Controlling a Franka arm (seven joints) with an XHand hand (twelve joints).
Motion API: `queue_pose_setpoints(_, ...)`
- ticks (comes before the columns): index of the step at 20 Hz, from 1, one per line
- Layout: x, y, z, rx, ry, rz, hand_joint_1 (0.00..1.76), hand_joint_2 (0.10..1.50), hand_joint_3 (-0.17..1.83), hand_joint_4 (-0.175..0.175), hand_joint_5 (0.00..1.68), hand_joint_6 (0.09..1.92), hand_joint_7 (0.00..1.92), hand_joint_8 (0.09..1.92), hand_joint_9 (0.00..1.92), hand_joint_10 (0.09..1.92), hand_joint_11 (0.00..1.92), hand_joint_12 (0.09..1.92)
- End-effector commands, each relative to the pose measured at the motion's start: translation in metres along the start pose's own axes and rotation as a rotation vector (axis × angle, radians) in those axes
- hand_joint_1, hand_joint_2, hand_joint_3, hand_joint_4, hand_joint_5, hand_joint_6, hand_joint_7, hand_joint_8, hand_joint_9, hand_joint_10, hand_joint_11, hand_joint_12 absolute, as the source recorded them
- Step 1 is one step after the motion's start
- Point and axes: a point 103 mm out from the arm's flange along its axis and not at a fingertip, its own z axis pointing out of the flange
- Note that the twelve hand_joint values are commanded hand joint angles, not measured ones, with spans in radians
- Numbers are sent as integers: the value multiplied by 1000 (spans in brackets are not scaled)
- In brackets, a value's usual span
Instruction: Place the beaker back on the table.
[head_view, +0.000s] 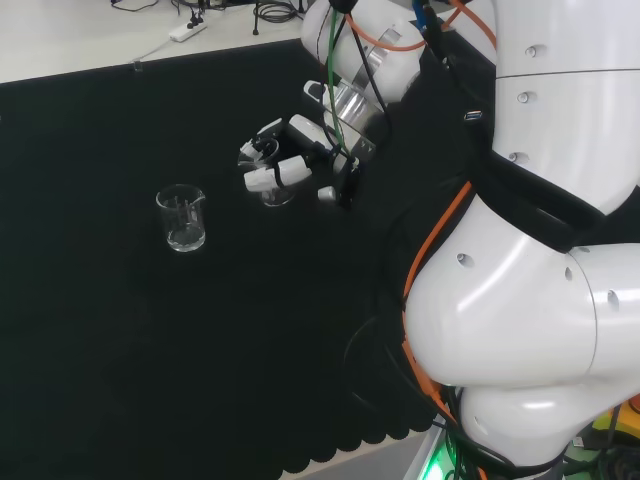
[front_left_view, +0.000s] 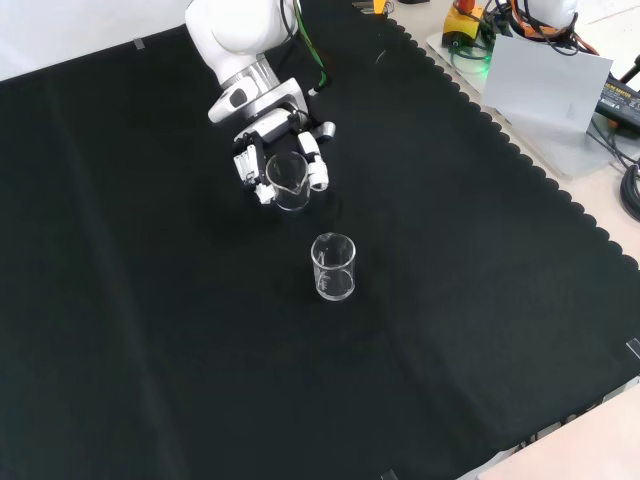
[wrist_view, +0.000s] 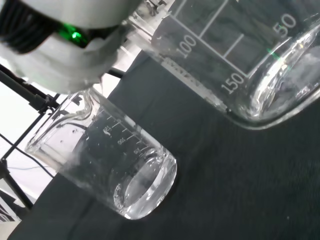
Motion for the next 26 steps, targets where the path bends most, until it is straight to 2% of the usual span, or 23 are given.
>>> queue_pose_setpoints(1, -1, -2, 6, 2, 19, -1, 1154, 743, 421, 133, 1388, 367, 1752, 87, 1663, 111, 1295, 737)
queue_pose_setpoints(5, 1, -1, 14, -10, 21, 0, 1154, 742, 421, 134, 1388, 368, 1752, 87, 1662, 110, 1293, 738)
queue_pose_setpoints(12, 2, 3, 26, -59, 69, 5, 1155, 739, 425, 134, 1389, 367, 1746, 87, 1655, 107, 1289, 741)
queue_pose_setpoints(19, 3, 8, 32, -78, 23, 2, 1155, 710, 464, 167, 1420, 319, 1742, 87, 1644, 91, 1248, 777)
queue_pose_setpoints(26, 3, 10, 44, -56, -41, -10, 1156, 696, 482, 175, 1441, 279, 1739, 87, 1641, 87, 1237, 793)
